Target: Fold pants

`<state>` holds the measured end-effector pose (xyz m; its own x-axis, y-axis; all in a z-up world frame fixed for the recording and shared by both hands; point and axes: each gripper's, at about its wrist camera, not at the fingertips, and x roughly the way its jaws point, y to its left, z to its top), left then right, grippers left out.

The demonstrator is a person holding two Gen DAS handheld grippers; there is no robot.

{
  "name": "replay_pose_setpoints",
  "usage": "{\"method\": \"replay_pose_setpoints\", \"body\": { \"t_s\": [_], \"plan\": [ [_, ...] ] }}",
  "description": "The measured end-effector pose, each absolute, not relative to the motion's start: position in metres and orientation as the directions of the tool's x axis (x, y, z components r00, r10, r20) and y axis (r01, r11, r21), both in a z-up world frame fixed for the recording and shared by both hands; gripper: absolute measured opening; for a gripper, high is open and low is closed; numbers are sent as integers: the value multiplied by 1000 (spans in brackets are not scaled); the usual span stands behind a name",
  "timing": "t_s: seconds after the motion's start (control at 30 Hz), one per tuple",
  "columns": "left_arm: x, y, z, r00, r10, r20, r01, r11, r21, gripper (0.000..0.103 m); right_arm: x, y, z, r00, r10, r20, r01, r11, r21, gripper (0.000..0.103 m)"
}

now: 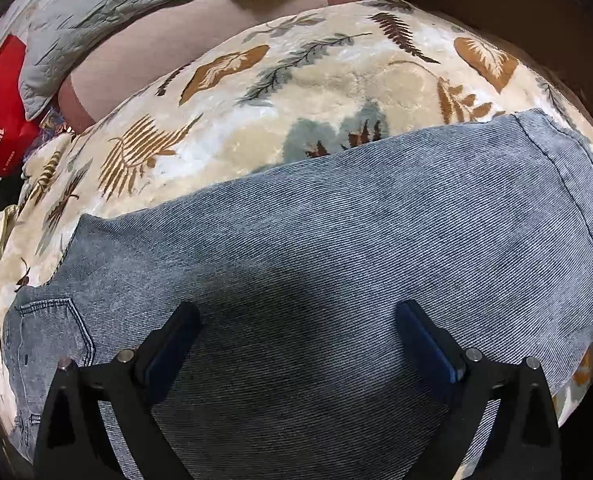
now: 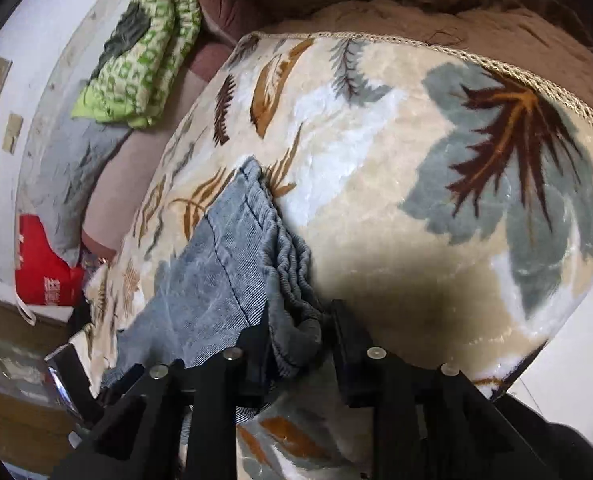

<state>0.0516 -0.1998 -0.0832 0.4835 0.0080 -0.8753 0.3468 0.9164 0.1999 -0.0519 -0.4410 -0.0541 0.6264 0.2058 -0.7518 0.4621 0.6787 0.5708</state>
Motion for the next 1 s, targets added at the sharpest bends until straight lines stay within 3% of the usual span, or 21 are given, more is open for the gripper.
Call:
{"method": "replay_pose_setpoints", "body": {
  "t_s": [0.1, 0.23, 0.37, 0.47, 0.63, 0.7, 0.77, 0.8, 0.83, 0.87, 1.0],
  "plan": [
    [58, -191, -81, 450, -41, -892, 355, 925, 136, 98, -44, -425, -26, 652, 170, -739, 414, 737, 535, 24],
    [63, -158, -63, 438, -156, -885, 303, 953, -18, 82, -26, -365, 31, 716, 131, -686, 266, 857, 442, 24],
    [54, -90, -27, 555, -168, -815, 175, 981, -84, 82, -15, -274, 66, 759, 178, -626, 60, 939, 338, 24],
    [43, -23, -8, 628, -96, -772, 34, 995, -95, 82, -11, -201, 57, 738, 252, -626, -84, 955, 285, 24],
    [37, 62, 18, 675, 20, -737, -135, 986, -98, 82, 1, -112, -13, 609, 346, -714, -199, 938, 284, 25],
    [40, 68, 25, 671, 6, -742, -129, 986, -109, 82, 9, -90, -52, 501, 358, -788, -223, 933, 282, 30],
    [48, 55, 32, 662, -58, -747, -66, 989, -136, 82, 0, -78, -59, 558, 335, -760, -269, 939, 216, 44],
    [53, 42, 34, 653, -96, -751, -21, 989, -145, 82, -5, -74, -57, 561, 342, -754, -292, 934, 207, 57],
    [60, 27, 35, 626, -152, -765, 45, 986, -160, 82, -7, -73, -56, 538, 370, -757, -307, 923, 232, 80],
    [67, 13, 33, 601, -178, -779, 87, 984, -158, 82, -13, -75, -55, 527, 384, -758, -308, 918, 251, 86],
    [81, -41, 1, 505, -169, -846, 205, 976, -73, 82, -46, -117, -48, 510, 448, -734, -262, 894, 364, 86]
  ]
}}
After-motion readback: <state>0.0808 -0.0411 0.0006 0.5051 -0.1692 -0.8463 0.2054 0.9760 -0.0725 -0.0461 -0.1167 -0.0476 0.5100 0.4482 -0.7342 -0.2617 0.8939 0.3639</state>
